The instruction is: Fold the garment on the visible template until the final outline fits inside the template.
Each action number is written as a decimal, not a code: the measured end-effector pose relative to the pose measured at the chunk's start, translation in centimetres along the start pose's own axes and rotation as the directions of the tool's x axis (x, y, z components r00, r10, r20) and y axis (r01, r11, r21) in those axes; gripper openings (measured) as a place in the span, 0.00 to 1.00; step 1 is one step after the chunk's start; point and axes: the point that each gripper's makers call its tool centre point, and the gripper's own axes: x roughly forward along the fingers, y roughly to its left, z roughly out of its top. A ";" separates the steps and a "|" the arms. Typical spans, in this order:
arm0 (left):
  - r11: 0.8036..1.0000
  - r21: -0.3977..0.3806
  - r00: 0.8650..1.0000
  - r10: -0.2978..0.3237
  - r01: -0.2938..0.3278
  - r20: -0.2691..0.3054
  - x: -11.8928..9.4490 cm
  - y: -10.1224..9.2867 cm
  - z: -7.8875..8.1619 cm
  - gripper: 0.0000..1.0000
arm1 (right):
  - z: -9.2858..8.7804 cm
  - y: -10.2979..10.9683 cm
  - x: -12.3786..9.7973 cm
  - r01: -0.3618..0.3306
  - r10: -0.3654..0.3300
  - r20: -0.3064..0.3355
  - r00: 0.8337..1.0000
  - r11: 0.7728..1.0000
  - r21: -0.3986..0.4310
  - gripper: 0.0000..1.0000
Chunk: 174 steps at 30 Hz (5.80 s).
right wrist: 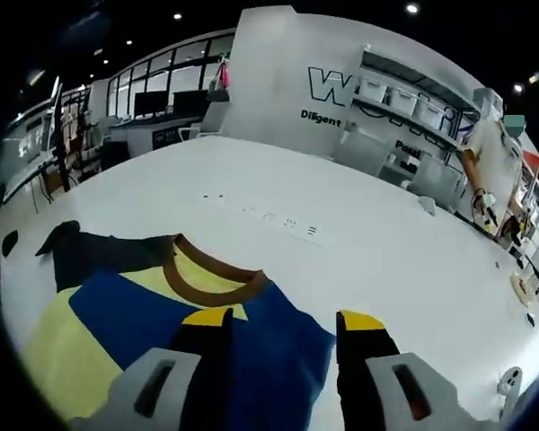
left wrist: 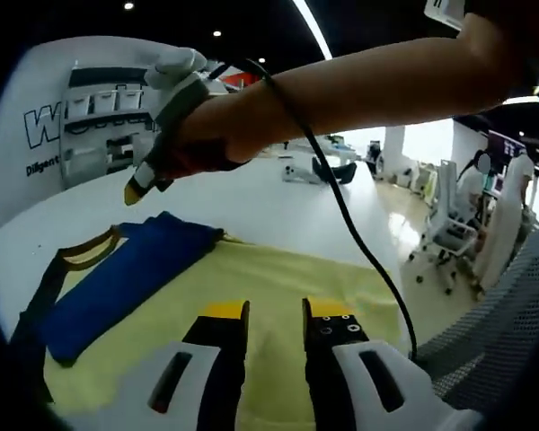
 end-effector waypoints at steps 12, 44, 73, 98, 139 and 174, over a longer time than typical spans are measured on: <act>0.992 -0.056 0.993 0.116 -0.116 -0.015 -3.2 3.9 -1.7 0.20 | 0.1 3.8 -3.1 -0.052 0.051 0.022 0.998 0.997 0.050 0.48; 0.897 -0.157 0.910 0.411 -0.413 -0.043 -14.7 11.4 -3.8 0.23 | -3.7 10.3 -9.5 -0.032 0.025 0.034 0.999 0.977 0.210 0.61; 0.701 -0.062 0.698 0.690 -0.710 -0.193 -24.3 22.2 -7.0 0.26 | -3.8 13.8 -11.4 -0.114 0.106 0.043 0.993 0.960 0.255 0.60; 0.736 0.034 0.684 0.644 -0.676 -0.343 -23.5 25.7 -12.9 0.16 | -6.0 18.6 -13.0 -0.212 0.221 -0.016 0.975 0.951 0.225 0.64; 0.603 0.058 0.580 0.786 -0.796 -0.212 -32.7 28.0 -8.3 0.03 | -5.4 24.1 -13.5 -0.386 0.394 -0.023 0.919 0.909 0.156 0.77; 0.683 0.143 0.602 0.709 -0.716 -0.367 -36.8 29.7 -11.4 0.04 | -6.2 25.2 -13.7 -0.442 0.455 -0.048 0.889 0.882 0.163 0.78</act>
